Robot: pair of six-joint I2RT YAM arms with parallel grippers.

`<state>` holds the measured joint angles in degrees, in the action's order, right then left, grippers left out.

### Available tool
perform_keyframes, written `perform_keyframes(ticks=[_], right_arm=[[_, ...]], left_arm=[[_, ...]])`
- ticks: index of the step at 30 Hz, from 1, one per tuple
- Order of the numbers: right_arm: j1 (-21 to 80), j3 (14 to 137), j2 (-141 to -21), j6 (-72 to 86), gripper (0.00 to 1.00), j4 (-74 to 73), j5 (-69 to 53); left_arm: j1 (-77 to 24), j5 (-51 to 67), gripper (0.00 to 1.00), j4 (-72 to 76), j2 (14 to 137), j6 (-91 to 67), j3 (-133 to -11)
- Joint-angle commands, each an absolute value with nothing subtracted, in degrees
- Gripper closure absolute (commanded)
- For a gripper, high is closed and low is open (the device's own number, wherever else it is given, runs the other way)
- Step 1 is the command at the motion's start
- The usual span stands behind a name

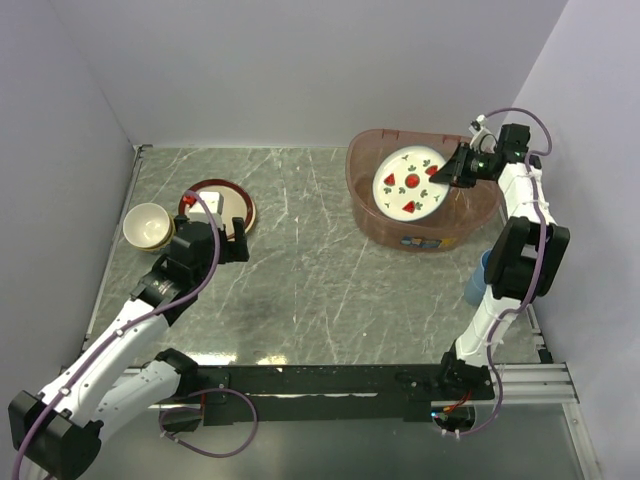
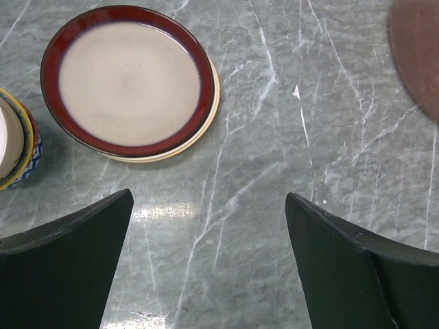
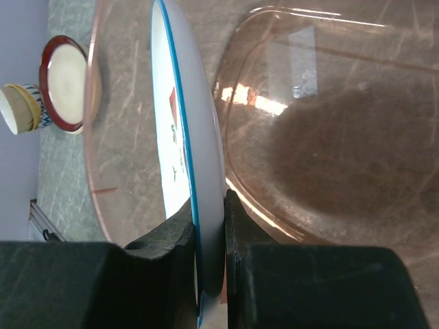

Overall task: Place the mixed dishes into the plastic bin
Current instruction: Place the plate in the plastic bin.

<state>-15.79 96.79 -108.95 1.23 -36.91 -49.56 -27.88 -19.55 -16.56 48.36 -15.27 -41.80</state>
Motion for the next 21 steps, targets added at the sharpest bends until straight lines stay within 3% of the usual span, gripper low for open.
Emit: perform_keyframes(ticks=[1, 21], right_arm=[[-14.9, 102.3, -109.9, 1.4, 1.00, -34.9, -52.6], [-7.8, 112.3, -122.0, -2.1, 0.99, -38.9, -48.3]], left_arm=[[-27.7, -21.0, 0.01, -13.6, 48.7, -14.2, -42.0], [-27.7, -21.6, 0.01, -13.3, 50.9, -13.6, -41.8]])
